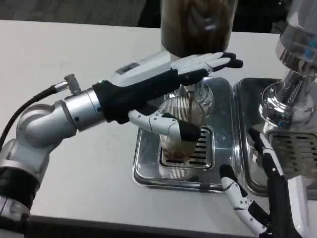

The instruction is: Grasp the cup under the faucet to collect the drink, then remove the cup.

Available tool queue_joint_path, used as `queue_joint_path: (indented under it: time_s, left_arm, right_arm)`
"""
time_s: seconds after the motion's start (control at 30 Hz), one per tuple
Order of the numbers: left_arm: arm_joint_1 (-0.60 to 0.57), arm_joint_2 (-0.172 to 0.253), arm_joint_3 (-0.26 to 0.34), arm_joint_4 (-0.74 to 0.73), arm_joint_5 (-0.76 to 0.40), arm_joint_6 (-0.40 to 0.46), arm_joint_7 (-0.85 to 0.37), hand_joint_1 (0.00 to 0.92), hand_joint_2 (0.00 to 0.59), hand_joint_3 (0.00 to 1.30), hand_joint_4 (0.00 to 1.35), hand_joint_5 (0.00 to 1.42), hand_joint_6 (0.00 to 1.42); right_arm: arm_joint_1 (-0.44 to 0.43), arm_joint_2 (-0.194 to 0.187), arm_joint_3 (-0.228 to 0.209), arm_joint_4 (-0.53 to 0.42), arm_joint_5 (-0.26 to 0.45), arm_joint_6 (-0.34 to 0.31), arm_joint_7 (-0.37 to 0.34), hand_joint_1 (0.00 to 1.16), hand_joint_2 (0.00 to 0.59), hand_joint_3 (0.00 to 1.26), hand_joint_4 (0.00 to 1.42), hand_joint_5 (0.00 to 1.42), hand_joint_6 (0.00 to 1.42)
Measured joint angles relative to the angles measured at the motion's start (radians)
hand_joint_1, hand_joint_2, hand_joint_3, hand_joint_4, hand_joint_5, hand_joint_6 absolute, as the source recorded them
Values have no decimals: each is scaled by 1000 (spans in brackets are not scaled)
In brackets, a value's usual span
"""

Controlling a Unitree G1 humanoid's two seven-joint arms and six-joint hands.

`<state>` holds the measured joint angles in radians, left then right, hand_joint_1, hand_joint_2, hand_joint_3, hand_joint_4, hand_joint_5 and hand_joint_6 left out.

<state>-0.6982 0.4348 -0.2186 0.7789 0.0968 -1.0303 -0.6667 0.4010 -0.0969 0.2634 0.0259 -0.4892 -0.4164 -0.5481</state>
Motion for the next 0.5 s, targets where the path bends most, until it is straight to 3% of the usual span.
queue_joint_path:
  time_s: [0.23,0.5]
  left_arm:
    - [1,3,-8,0,1,-1,16,0,42,66,0,0,0]
    - [2,13,-16,-1,0,-3,27,0,41,66,0,0,0]
  right_arm:
    - [-17,0,-16,-2,94,-37,127,492,255,96,64,95,179]
    - [-61,5,-37,18,124,-56,183,514,250,86,64,86,162]
